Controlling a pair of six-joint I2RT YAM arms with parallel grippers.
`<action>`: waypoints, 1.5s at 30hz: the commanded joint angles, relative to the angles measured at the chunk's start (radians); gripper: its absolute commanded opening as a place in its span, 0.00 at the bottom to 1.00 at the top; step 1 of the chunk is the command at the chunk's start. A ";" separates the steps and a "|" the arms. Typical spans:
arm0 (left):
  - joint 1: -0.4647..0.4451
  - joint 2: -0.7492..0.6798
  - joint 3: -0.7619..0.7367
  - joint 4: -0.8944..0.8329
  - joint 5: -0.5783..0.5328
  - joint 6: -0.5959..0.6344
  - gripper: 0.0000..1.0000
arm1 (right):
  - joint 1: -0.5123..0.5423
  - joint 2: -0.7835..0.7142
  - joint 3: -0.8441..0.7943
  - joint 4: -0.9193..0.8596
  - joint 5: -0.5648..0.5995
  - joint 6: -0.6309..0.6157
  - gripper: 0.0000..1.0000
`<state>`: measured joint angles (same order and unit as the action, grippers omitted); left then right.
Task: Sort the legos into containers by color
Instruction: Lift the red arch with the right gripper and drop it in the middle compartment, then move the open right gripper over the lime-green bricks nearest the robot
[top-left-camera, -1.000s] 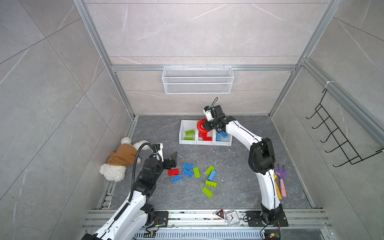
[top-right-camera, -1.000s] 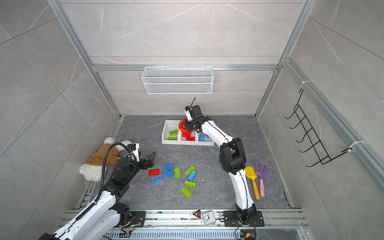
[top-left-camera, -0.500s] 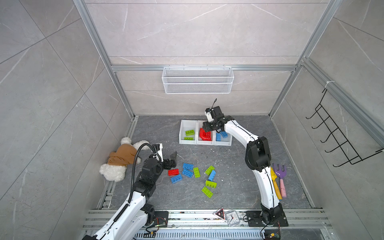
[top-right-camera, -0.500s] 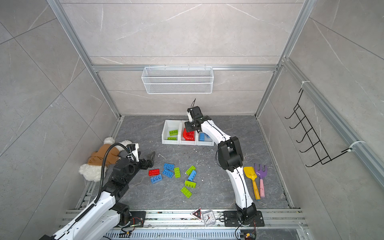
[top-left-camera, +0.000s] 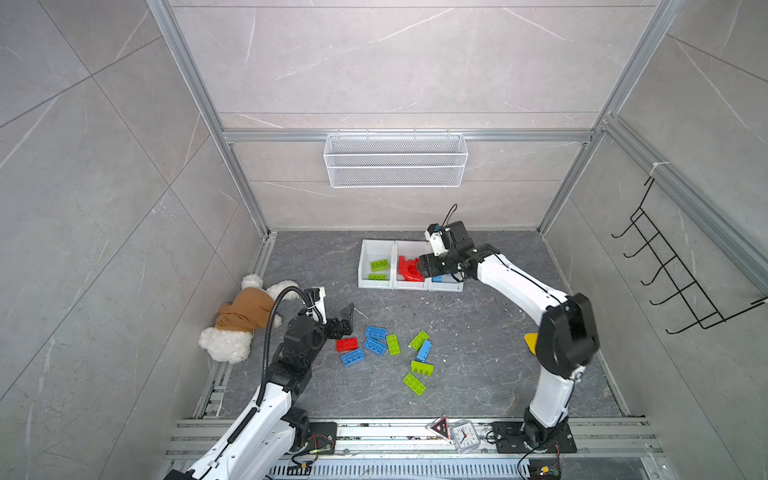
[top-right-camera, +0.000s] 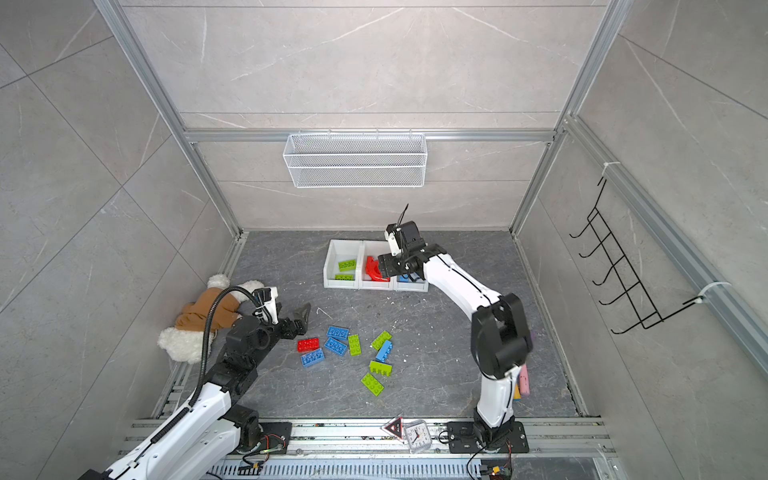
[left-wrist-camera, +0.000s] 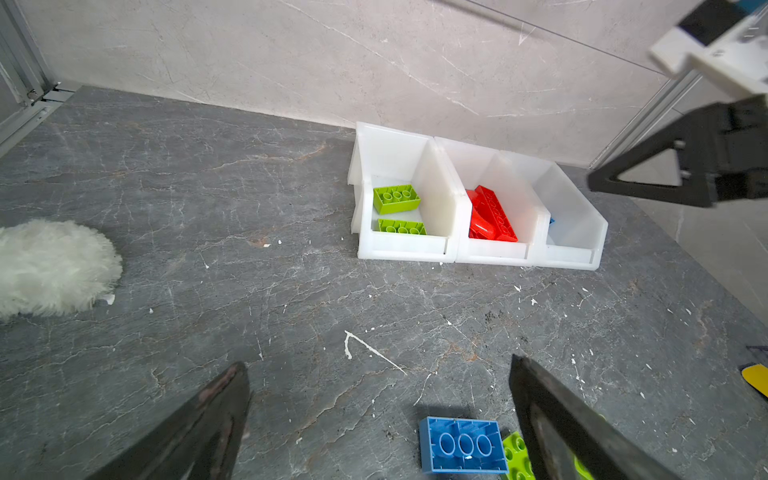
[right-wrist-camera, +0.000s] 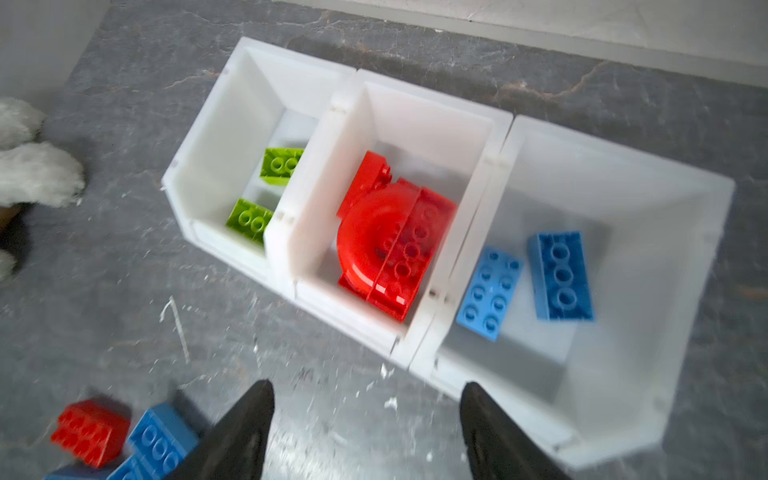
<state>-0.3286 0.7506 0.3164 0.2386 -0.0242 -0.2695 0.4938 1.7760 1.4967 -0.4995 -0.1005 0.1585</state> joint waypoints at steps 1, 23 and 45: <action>0.002 -0.018 0.005 0.037 0.000 -0.003 1.00 | 0.079 -0.165 -0.170 -0.047 0.003 0.009 0.73; 0.002 0.015 0.010 0.042 -0.006 0.005 1.00 | 0.538 -0.248 -0.446 -0.238 0.094 0.037 0.67; 0.002 0.018 0.016 0.036 -0.001 0.003 1.00 | 0.531 -0.081 -0.453 -0.161 0.126 0.012 0.56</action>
<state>-0.3286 0.7780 0.3164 0.2394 -0.0238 -0.2691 1.0283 1.6779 1.0397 -0.6724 0.0082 0.1814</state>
